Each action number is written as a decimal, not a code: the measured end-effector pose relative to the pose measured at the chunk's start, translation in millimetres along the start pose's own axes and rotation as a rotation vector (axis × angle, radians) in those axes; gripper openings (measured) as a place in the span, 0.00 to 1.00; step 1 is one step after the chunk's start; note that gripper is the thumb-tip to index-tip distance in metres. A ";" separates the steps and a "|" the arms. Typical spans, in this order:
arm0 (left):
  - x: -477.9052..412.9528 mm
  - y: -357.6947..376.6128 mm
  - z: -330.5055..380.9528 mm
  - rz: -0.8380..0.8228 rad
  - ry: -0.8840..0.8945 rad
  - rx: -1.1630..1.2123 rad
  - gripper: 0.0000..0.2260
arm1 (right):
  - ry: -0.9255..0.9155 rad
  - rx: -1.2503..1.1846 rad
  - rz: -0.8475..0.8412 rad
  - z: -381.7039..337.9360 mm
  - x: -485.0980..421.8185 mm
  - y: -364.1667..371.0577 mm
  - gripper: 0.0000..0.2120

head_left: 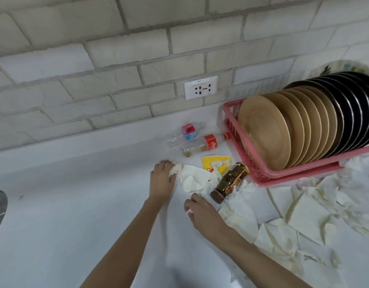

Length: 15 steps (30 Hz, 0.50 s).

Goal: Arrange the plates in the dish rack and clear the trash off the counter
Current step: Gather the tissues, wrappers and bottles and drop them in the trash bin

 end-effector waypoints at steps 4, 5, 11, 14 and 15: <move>40.7 -17.5 -7.7 0.118 -0.103 0.286 0.16 | -0.005 -0.024 0.011 -1.3 1.8 -9.4 0.09; 55.3 -22.8 -8.1 0.134 -0.135 0.368 0.17 | 0.000 -0.035 -0.003 -1.4 4.2 -10.0 0.09; 129.1 -31.3 -11.3 0.092 -0.415 0.801 0.09 | 0.016 -0.266 0.069 -6.7 35.0 -29.3 0.09; 148.6 -30.8 14.3 -0.028 -0.465 0.920 0.11 | 0.042 -0.394 0.156 -5.8 59.8 -54.1 0.06; 152.4 -32.9 27.5 -0.051 -0.452 0.926 0.14 | 0.061 -0.439 0.183 -3.7 69.0 -62.8 0.04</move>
Point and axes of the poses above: each hand's wrist, its own x-axis away from the middle knuckle, its own y-axis out of the palm, z = x × y, the point moved 10 cm from there along -x, towards the middle knuckle, and after that the axes turned 2 degrees about -y, right-handed, at the moved point
